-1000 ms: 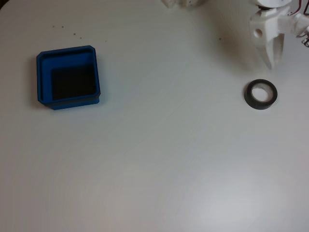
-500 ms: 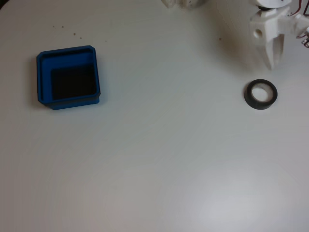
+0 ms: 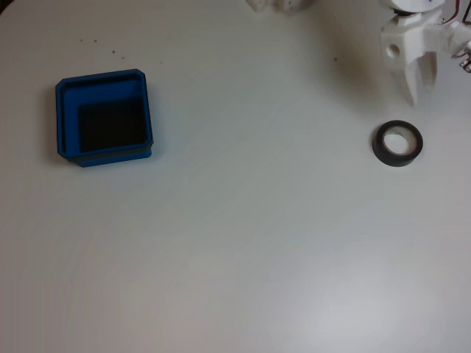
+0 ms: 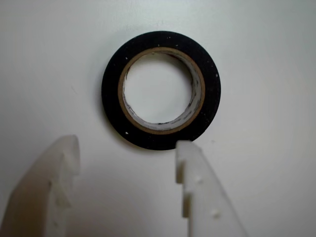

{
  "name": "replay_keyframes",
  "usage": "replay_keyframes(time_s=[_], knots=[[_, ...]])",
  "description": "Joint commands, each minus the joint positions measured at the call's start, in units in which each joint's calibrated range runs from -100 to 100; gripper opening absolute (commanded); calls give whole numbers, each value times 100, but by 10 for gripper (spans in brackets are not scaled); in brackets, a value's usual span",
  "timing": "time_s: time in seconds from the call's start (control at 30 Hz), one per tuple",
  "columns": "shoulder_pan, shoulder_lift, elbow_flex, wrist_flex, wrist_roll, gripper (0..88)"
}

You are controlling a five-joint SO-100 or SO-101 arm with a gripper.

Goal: Pick the black tape roll and drop it in the blue box

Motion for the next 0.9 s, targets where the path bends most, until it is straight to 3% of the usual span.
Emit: replay_keyframes(time_s=[0.0,0.87], knots=[[6,-34,-356,13,27,181],[-180,618,-374,30,36,181]])
